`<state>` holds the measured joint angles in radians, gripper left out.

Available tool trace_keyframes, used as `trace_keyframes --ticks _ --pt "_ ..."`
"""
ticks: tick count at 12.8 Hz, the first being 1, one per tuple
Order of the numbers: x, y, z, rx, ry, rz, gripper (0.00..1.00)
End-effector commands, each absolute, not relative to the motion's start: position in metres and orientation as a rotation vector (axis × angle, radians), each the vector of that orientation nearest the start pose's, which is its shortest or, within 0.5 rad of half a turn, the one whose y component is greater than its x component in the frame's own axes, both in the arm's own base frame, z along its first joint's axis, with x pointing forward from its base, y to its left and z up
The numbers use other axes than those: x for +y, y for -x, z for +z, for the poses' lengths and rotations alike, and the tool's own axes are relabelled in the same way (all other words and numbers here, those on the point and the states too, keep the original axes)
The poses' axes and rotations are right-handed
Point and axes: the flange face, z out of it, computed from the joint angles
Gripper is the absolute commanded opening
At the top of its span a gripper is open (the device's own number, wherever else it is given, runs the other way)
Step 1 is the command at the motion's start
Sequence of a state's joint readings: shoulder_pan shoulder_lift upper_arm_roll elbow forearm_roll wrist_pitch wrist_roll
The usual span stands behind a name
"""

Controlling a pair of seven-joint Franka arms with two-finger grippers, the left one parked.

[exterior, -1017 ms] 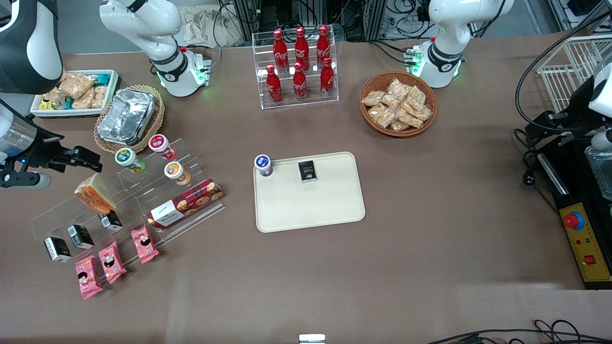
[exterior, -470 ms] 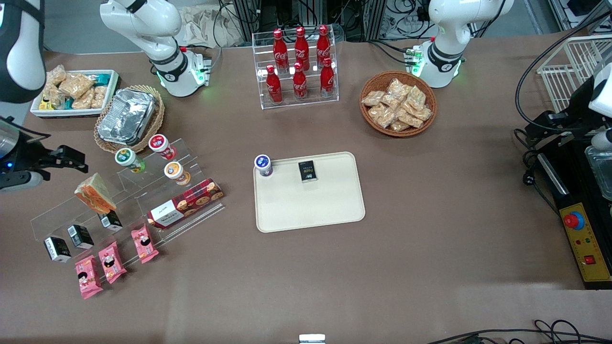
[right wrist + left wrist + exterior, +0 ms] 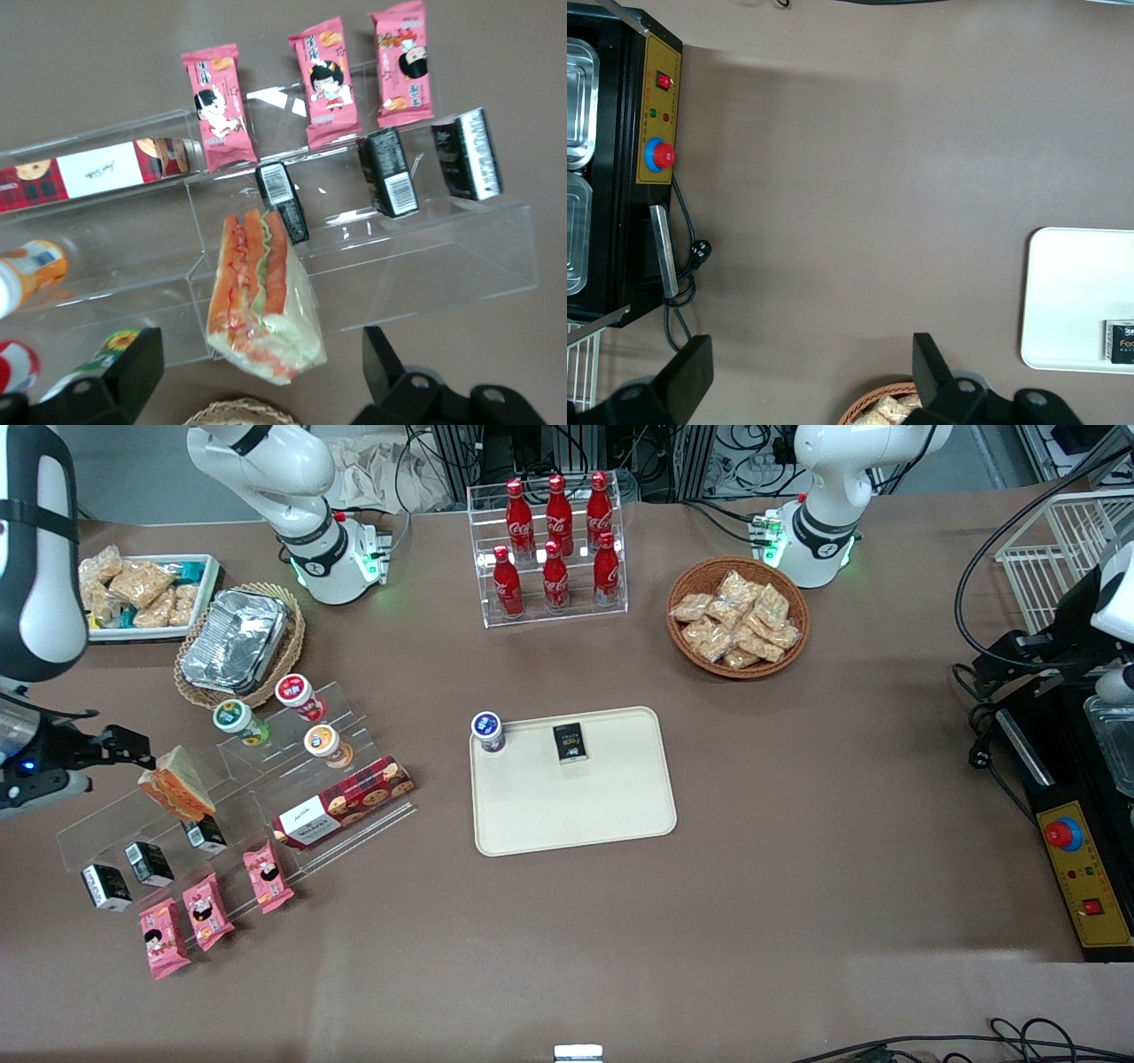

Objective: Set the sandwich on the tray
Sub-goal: 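Lower the right gripper over the wrapped sandwich and close on it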

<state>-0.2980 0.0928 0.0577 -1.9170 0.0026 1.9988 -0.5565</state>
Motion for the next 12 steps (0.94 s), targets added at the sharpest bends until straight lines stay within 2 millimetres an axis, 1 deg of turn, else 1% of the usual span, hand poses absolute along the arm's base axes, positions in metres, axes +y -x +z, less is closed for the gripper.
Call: trace_keyframes --ticks 1,2,3,5,7,10,12 --pt "-0.132 -0.549 0.43 -0.548 3.073 -0.045 1.0" --pt "-0.132 -0.548 0.425 -0.606 3.063 -0.048 1.0" --pt "-0.133 -0.545 0.418 -0.624 3.056 -0.035 1.0" --pt "-0.131 -0.535 0.413 -0.634 3.057 -0.036 1.0" --pt "-0.13 -0.524 0.399 -0.707 3.042 -0.034 1.0" --pt "-0.131 -0.523 0.389 -0.746 3.035 -0.041 1.0" --pt "-0.134 -0.52 0.377 -0.776 3.029 -0.046 1.0"
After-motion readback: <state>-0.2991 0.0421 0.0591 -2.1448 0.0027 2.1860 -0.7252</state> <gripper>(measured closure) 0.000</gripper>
